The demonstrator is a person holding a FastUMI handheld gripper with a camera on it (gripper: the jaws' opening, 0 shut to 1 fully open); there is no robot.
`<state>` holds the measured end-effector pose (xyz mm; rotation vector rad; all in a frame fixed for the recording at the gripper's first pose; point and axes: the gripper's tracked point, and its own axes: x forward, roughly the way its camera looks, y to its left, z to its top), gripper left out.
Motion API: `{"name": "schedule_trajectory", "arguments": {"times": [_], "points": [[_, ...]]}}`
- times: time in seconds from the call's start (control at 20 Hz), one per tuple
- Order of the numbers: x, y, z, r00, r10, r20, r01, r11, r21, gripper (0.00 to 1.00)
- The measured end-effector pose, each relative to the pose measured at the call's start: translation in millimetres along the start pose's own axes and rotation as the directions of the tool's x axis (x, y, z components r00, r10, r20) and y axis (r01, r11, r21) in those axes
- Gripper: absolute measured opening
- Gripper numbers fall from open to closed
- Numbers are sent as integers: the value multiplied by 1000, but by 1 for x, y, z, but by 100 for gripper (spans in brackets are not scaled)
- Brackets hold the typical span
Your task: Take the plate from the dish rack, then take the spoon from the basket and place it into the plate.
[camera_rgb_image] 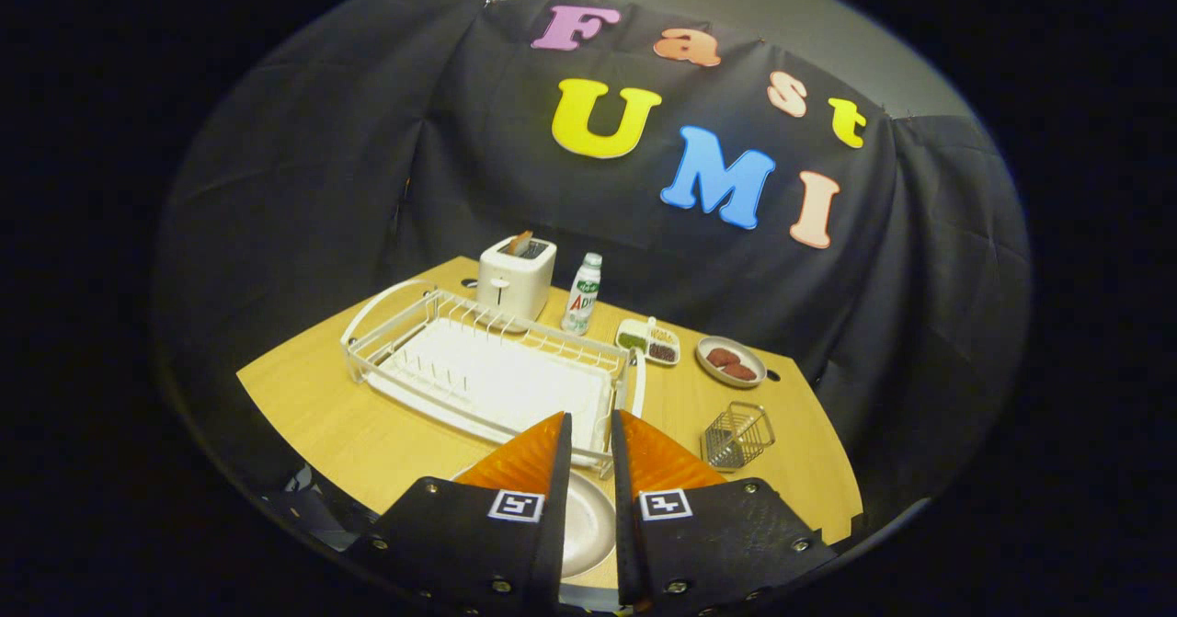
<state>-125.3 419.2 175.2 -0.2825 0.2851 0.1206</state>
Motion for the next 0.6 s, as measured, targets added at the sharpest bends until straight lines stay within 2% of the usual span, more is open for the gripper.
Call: {"name": "schedule_trajectory", "arguments": {"times": [0.3,0.6], "points": [[-7,-54,74,983,-91,161,87,996,35,24],[-7,-90,113,954,-117,277,93,991,99,25]]}}
